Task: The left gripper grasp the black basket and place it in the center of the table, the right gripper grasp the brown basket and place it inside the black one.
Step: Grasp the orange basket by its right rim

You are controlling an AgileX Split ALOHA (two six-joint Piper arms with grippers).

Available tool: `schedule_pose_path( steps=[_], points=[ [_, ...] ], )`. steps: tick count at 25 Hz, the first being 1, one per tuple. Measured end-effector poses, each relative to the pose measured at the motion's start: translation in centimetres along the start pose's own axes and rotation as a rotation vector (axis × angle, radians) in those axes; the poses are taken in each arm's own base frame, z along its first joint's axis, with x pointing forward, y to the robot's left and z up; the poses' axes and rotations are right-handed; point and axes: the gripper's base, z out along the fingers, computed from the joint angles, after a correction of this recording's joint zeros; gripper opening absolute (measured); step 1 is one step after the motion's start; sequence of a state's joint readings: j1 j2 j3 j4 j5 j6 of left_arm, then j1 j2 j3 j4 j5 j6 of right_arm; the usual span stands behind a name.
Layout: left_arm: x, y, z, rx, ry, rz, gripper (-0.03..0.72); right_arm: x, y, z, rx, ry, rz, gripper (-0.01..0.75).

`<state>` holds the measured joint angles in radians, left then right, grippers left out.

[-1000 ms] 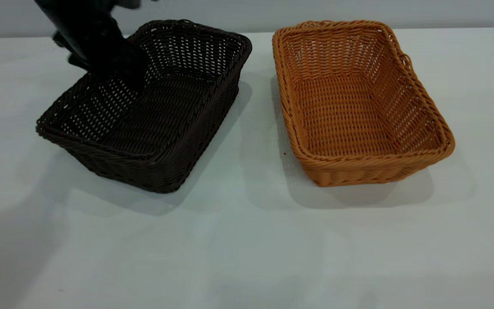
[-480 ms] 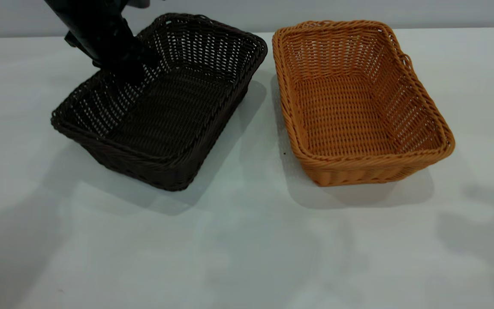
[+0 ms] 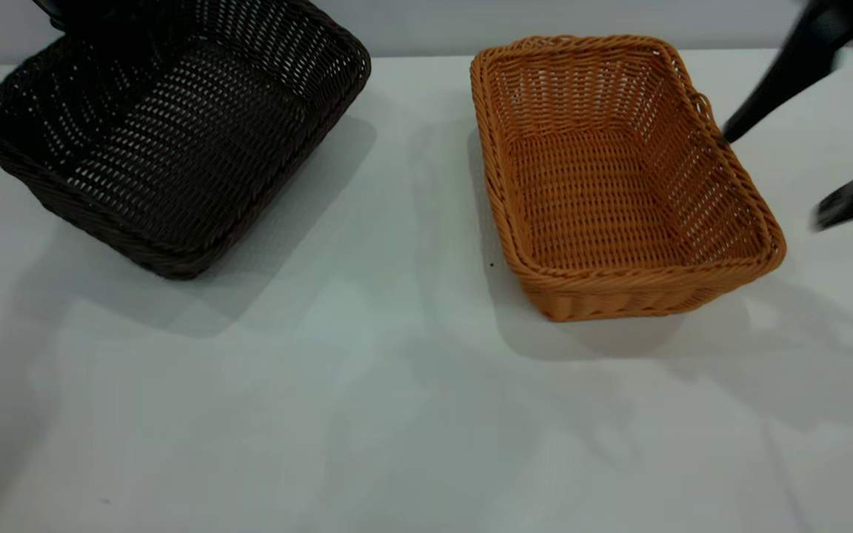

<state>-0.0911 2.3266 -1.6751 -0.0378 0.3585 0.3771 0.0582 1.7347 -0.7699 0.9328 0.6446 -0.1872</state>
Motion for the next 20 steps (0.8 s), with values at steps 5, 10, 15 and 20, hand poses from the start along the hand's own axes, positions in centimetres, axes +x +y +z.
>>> schedule_pose_path(
  steps=[5,10,15,20],
  points=[
    [0.1,-0.2,0.0,0.007,0.013,0.02,0.087,-1.2,0.0,4.8,-0.019,0.072,0.155,0.594],
    [0.1,-0.2,0.0,0.007,0.015,0.032,0.086,-1.8,-0.8,7.6,-0.053,0.121,0.335,0.594],
    [0.1,-0.2,0.0,0.007,0.014,0.054,0.085,-2.0,-1.8,9.3,-0.035,0.134,0.47,0.594],
    [0.0,-0.1,0.0,0.003,0.005,0.061,0.085,-2.5,-3.1,10.9,0.007,0.102,0.537,0.576]
  ],
)
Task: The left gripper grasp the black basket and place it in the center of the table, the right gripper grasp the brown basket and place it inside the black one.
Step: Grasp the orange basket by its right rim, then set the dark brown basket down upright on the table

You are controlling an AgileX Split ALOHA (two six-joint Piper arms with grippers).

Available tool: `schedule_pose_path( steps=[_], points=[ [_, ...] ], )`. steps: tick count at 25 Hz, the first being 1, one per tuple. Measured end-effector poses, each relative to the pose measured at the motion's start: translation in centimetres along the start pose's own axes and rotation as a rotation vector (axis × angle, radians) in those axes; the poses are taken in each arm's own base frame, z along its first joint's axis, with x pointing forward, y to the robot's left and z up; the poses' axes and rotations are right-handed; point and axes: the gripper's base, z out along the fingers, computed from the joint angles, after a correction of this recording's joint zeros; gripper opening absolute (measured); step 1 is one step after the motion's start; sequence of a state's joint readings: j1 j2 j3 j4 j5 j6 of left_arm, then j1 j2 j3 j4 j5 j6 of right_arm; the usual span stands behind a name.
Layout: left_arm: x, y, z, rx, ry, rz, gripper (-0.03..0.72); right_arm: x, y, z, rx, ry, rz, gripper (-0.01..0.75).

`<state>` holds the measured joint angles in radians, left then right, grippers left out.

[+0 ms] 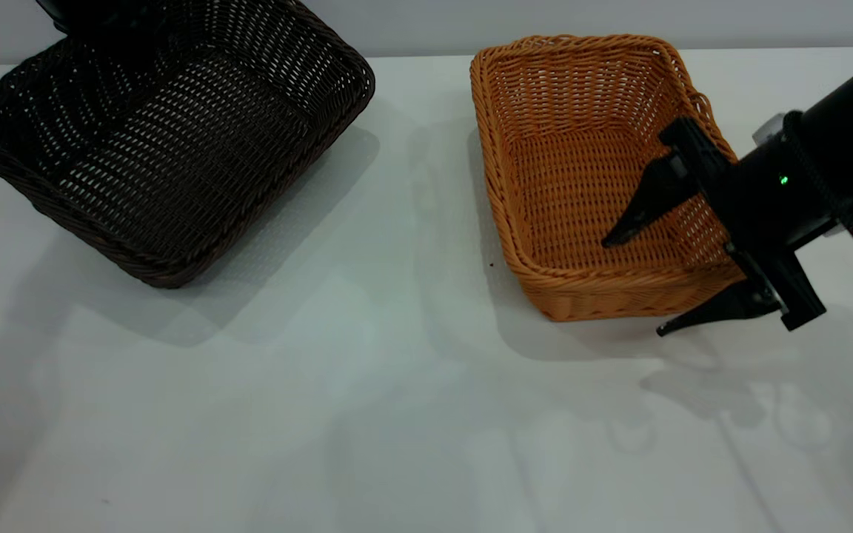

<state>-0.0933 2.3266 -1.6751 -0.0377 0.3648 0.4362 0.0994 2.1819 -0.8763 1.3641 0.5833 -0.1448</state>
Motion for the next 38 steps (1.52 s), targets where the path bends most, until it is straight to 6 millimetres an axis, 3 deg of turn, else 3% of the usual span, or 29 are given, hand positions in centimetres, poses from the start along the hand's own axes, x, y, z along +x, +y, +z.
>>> schedule_pose_path(
  steps=[5,13,19,24,27,30,38],
  points=[
    [0.0,0.0,0.0,-0.002,-0.003,0.019,0.085,-0.5,-0.3,0.6,0.006,-0.023,0.031,0.451],
    [0.0,0.0,0.0,0.001,0.003,0.057,0.085,-1.7,0.0,0.4,-0.009,-0.139,0.04,0.093],
    [0.2,-0.1,0.0,0.009,0.018,0.07,0.085,-4.4,-0.9,-1.4,-0.032,-0.173,0.004,0.069],
    [0.0,-0.4,0.0,0.017,0.016,0.194,0.085,-8.5,-0.8,-5.5,-0.14,-0.218,-0.128,0.069],
    [-0.7,-2.2,-0.2,0.054,0.007,0.336,0.085,-9.9,0.5,-8.7,-0.247,-0.219,-0.236,0.069],
    [-1.7,-5.7,-0.5,0.139,-0.014,0.51,0.085,-10.3,1.7,-11.1,-0.332,-0.193,-0.333,0.069],
    [-3.2,-14.6,-1.8,0.426,-0.157,0.823,0.085,-11.5,2.9,-13.4,-0.347,-0.203,-0.442,0.069]
  ],
)
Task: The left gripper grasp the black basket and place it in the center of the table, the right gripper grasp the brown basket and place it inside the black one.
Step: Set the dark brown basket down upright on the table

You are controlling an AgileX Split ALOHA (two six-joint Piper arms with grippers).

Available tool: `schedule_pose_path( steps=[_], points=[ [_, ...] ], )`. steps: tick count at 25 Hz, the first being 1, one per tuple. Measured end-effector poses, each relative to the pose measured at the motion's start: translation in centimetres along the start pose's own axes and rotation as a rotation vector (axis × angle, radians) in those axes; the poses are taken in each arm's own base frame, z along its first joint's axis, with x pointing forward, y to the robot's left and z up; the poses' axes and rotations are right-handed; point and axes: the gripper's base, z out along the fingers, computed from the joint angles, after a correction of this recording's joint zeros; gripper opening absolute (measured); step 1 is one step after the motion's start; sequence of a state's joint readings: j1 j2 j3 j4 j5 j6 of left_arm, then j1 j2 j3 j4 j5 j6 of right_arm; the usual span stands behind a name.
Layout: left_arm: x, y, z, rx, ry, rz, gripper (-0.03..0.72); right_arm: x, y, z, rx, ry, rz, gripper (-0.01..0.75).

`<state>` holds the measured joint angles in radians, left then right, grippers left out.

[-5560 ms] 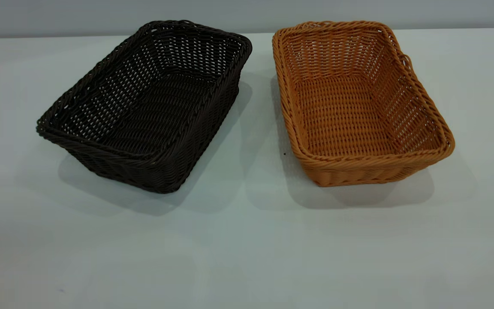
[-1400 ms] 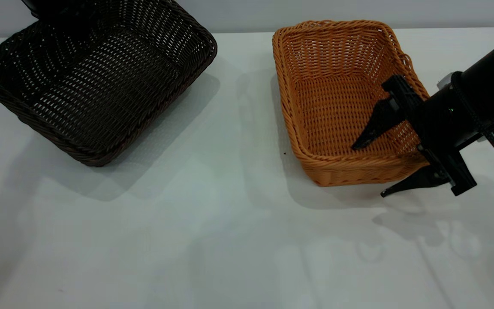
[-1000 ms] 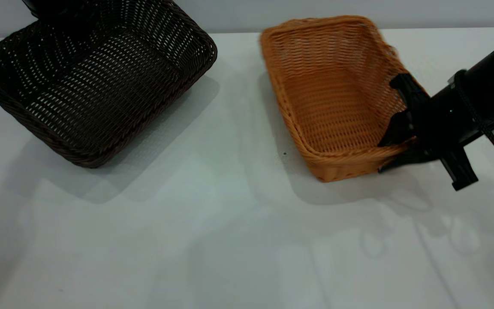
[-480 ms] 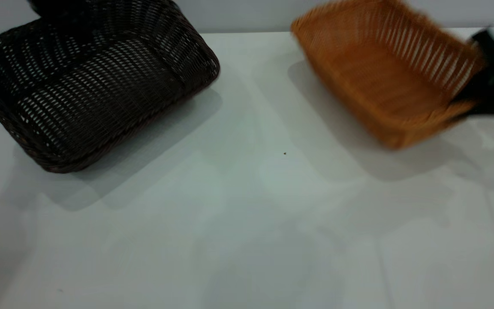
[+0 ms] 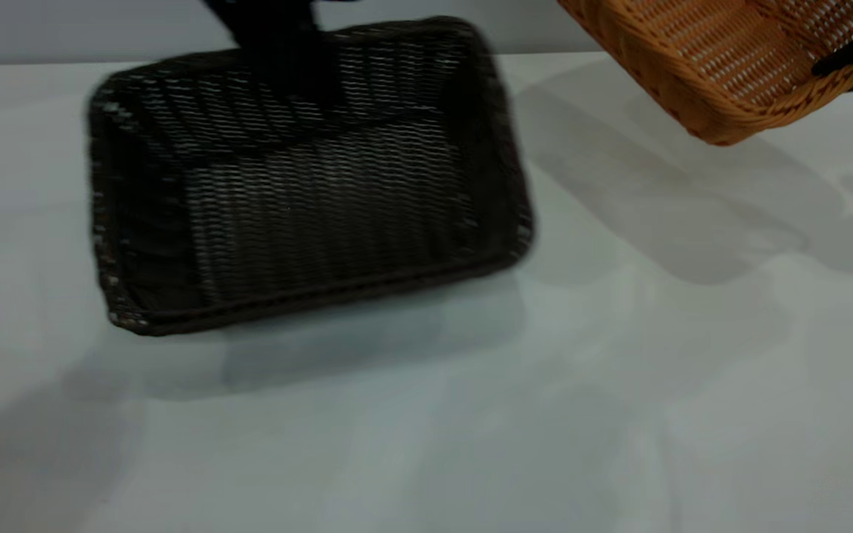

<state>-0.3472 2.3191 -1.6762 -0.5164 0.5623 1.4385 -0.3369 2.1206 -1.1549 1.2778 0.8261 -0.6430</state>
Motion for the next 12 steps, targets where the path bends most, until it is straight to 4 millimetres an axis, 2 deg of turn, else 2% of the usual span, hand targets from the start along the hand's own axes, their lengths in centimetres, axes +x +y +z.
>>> schedule_pose_path(
  steps=[2,5,12],
  points=[
    [-1.2,-1.0,0.4,0.048,-0.032,0.093,0.085,-0.1,0.2,-0.1,-0.007,0.006,-0.004,0.069],
    [-2.0,-2.1,1.0,0.1,-0.048,0.189,0.085,-0.2,0.3,-0.2,-0.008,0.006,-0.008,0.069],
    [-2.6,-3.8,2.8,0.17,-0.041,0.235,0.087,-0.1,0.3,-0.2,-0.016,0.017,-0.004,0.069]
  ],
)
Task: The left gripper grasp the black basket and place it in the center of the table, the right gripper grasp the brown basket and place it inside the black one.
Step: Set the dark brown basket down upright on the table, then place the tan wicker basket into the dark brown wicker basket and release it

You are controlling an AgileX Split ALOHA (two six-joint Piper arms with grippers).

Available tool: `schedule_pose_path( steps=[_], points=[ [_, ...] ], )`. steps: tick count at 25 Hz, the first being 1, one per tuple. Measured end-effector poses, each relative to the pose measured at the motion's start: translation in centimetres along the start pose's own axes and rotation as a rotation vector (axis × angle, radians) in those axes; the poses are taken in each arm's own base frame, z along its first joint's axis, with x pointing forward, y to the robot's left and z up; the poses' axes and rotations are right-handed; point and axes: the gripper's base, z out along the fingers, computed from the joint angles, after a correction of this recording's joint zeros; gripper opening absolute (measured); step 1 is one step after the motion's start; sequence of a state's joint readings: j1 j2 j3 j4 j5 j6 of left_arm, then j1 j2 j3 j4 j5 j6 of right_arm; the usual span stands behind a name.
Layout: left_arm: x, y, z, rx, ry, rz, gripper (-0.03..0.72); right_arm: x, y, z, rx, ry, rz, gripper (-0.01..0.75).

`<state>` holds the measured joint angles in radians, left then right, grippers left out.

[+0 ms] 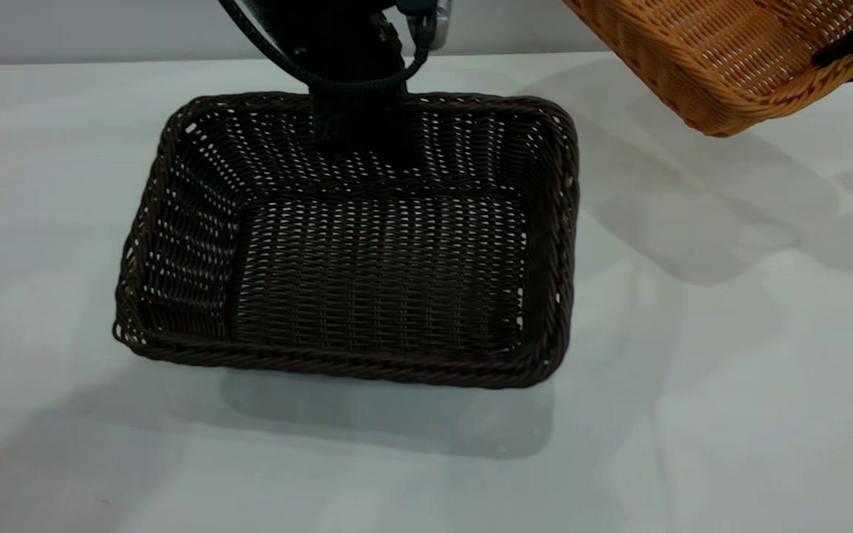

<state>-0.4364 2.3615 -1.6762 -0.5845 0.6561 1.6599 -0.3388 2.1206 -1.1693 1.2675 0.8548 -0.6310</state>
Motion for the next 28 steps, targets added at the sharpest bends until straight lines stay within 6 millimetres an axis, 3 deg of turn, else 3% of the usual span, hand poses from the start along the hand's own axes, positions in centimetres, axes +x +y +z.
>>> schedule_pose_path(
  steps=[5,12,17,20,23,28],
  points=[
    [-0.3,-0.2,0.2,0.007,-0.011,-0.007,0.134,0.0,0.0,0.0,-0.003,0.004,0.0,0.069],
    [-0.3,-0.1,0.2,0.006,-0.015,-0.014,0.411,0.1,0.0,0.0,-0.004,0.006,0.0,0.069],
    [-0.5,0.6,-0.3,-0.072,-0.013,-0.061,0.489,0.2,0.1,0.0,-0.015,0.021,0.0,0.069],
    [-0.5,1.5,-2.4,-0.133,-0.03,-0.202,0.489,0.5,0.3,0.0,-0.033,0.05,-0.005,0.069],
    [1.0,2.3,-5.5,-0.153,-0.05,-0.357,0.489,0.8,0.5,0.1,-0.042,0.079,-0.024,0.069],
    [6.9,3.4,-10.8,-0.17,-0.053,-0.547,0.489,2.1,1.7,1.6,-0.032,0.136,-0.077,0.069]
  ],
)
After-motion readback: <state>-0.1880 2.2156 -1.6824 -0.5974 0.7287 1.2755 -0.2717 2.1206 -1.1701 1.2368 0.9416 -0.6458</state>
